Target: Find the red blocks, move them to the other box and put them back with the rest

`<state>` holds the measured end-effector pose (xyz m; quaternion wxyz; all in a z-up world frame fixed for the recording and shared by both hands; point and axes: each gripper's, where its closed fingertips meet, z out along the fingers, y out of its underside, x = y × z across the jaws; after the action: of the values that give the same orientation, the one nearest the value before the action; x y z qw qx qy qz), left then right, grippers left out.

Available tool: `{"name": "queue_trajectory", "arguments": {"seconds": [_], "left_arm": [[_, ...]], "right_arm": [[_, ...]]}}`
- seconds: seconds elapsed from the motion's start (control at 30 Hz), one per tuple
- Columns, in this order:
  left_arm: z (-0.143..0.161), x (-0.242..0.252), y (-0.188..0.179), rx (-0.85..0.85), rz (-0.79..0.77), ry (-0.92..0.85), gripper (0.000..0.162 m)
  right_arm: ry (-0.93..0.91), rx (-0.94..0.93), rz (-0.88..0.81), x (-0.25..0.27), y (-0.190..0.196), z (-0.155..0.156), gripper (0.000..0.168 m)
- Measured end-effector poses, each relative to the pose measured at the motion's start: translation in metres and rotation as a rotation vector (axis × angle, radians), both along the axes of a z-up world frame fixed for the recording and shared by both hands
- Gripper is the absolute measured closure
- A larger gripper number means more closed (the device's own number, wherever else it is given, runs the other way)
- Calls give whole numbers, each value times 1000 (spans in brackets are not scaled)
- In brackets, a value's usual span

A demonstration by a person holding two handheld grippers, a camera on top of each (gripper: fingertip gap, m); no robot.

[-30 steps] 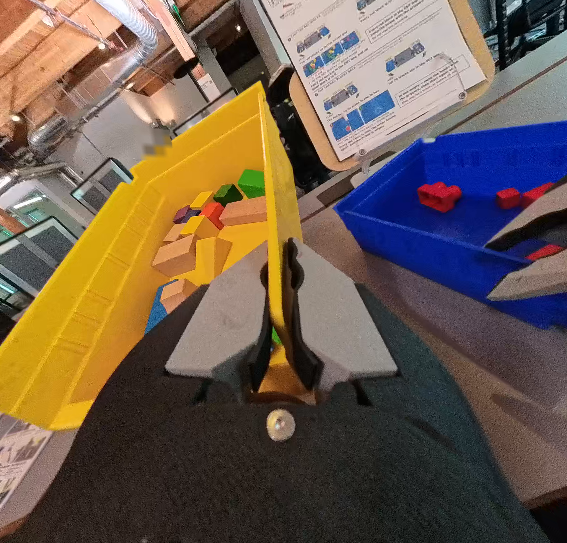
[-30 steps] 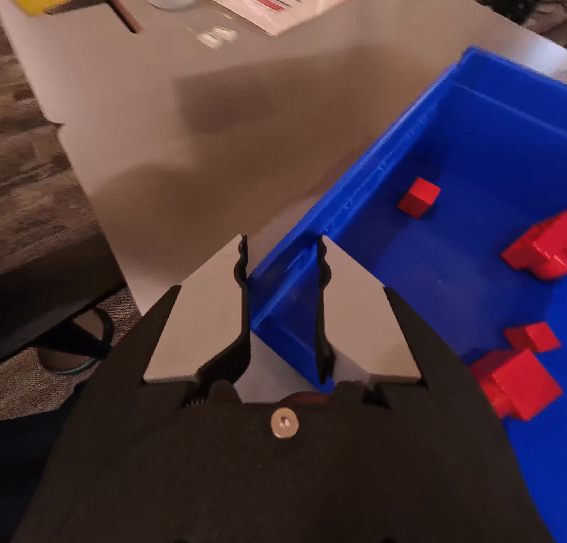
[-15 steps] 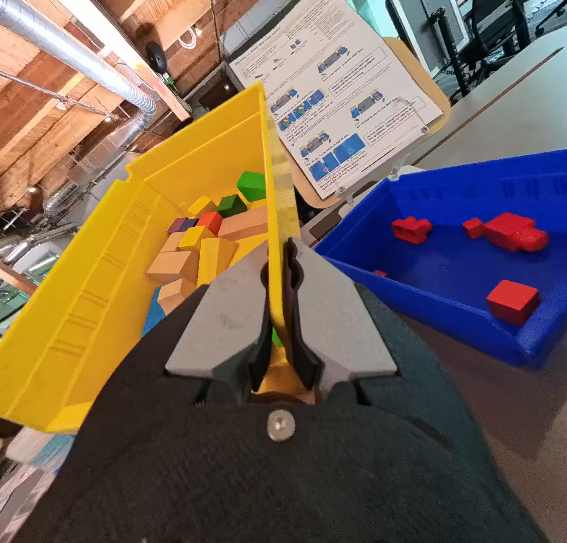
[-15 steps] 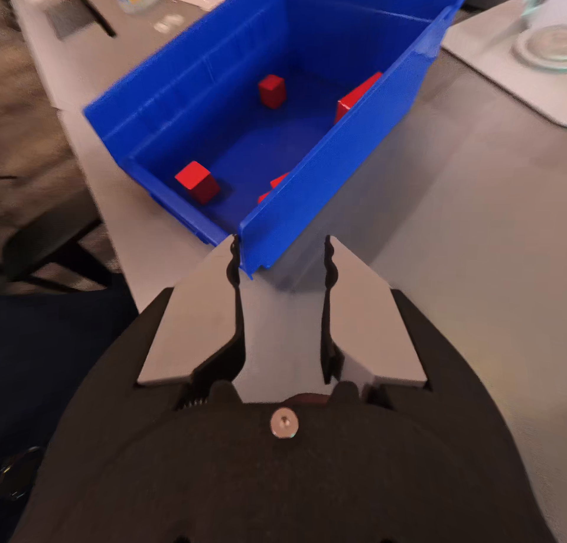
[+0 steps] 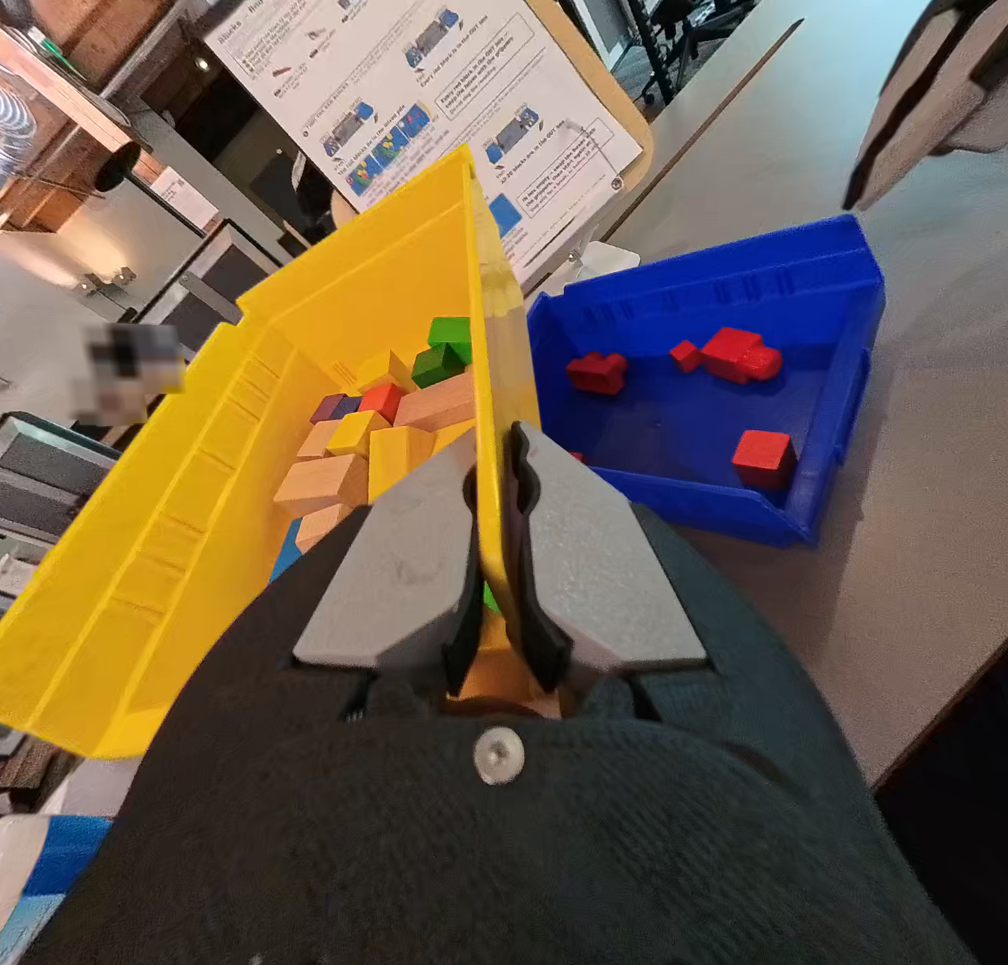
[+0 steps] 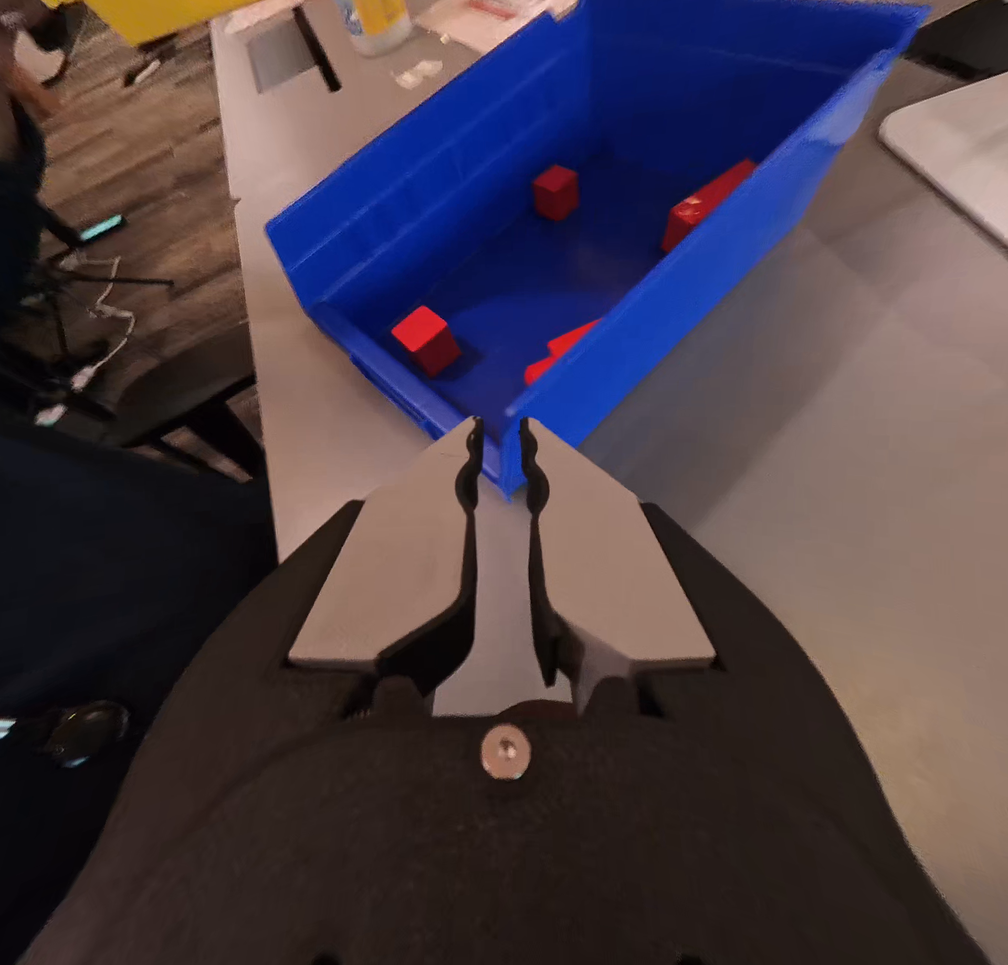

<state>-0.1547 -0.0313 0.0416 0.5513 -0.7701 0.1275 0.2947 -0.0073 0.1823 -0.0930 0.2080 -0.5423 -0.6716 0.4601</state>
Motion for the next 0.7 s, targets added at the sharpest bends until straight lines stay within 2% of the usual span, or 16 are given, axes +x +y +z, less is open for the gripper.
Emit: {"name": "queue_trajectory", "arguments": {"seconds": [0.1, 0.17, 0.27, 0.47, 0.57, 0.7], "left_arm": [[8, 1, -3, 34, 7, 15, 159], [11, 3, 0, 51, -2, 8, 159], [14, 10, 11, 57, -40, -23, 159], [23, 45, 47, 50, -153, -40, 159], [27, 77, 65, 66, -227, -46, 159], [29, 128, 92, 88, -363, -66, 159]], "right_arm": [[-46, 66, -129, -6, 27, -19, 162], [-76, 79, -93, -17, 14, -33, 162], [-123, 180, -128, -46, 4, -53, 168], [-125, 207, -106, -105, -35, -70, 165], [-147, 238, -127, -87, -25, -65, 158], [-93, 222, -244, -14, 16, -41, 152]]}}
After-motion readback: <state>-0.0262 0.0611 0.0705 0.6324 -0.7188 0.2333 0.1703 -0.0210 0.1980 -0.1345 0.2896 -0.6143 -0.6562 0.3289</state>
